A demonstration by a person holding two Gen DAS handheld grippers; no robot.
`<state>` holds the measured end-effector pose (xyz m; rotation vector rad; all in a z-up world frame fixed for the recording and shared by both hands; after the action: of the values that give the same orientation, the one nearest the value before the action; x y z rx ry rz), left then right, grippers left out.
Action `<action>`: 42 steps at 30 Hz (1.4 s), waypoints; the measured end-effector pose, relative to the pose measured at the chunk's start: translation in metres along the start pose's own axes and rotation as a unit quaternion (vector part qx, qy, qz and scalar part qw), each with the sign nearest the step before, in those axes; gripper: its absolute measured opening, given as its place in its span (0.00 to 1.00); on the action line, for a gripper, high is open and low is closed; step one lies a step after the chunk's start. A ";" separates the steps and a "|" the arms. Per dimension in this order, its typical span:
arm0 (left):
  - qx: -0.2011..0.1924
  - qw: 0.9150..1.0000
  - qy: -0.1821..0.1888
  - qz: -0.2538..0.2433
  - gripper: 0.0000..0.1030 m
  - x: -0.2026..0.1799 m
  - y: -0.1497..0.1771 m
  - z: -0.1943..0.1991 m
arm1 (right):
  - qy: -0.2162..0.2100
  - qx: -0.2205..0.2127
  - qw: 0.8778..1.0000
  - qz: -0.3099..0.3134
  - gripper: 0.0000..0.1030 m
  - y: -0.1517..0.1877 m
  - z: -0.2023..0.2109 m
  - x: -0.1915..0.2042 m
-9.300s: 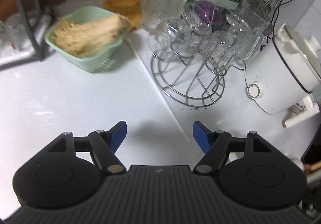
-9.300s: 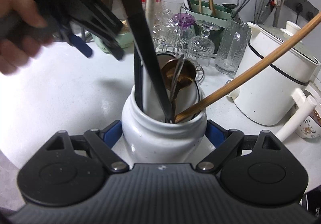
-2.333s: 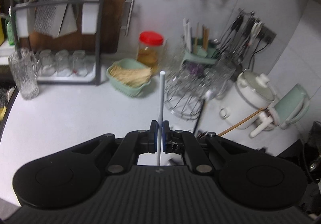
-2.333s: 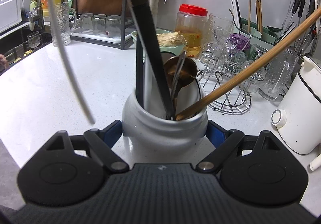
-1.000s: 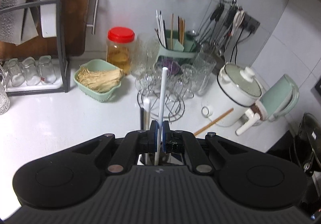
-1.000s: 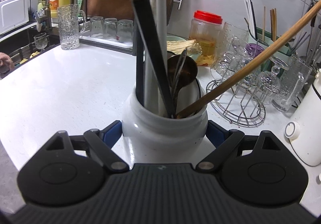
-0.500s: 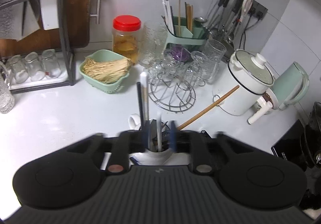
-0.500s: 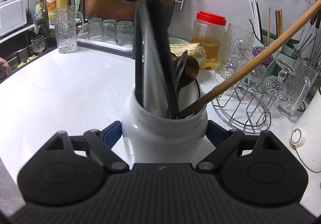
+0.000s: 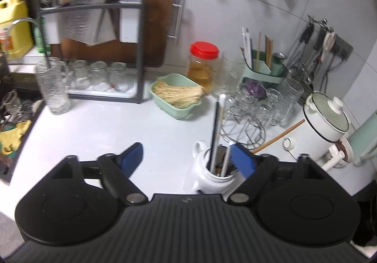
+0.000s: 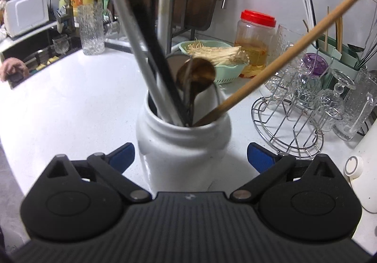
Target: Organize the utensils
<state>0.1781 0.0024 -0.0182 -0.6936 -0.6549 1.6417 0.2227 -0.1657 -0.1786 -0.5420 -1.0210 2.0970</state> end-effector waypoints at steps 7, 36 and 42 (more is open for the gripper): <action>-0.015 1.000 -0.019 0.013 0.94 0.024 0.005 0.032 | -0.016 -0.027 0.999 -0.034 1.00 -0.018 0.051 0.004; -0.064 0.998 -0.014 0.001 0.96 0.077 0.064 0.169 | 0.048 -0.116 0.980 -0.157 1.00 -0.042 0.240 0.077; -0.065 0.998 -0.006 0.004 0.96 0.081 0.076 0.187 | 0.055 -0.113 0.978 -0.166 1.00 -0.033 0.257 0.092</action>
<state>-0.0223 0.0601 0.0424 -0.7825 -0.7740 1.6214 0.0151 -0.2088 -0.0043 -0.5500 -1.2033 1.6531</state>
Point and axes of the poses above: each gripper's, at about its wrist camera, not at the fingertips, and z roughly against the way its jaws point, x to its left, y to its underside, the point moved 3 cm from there along -z, roughly the way its jaws point, and after that the axes turned 8 degrees about -y, right-handed, at the moved point
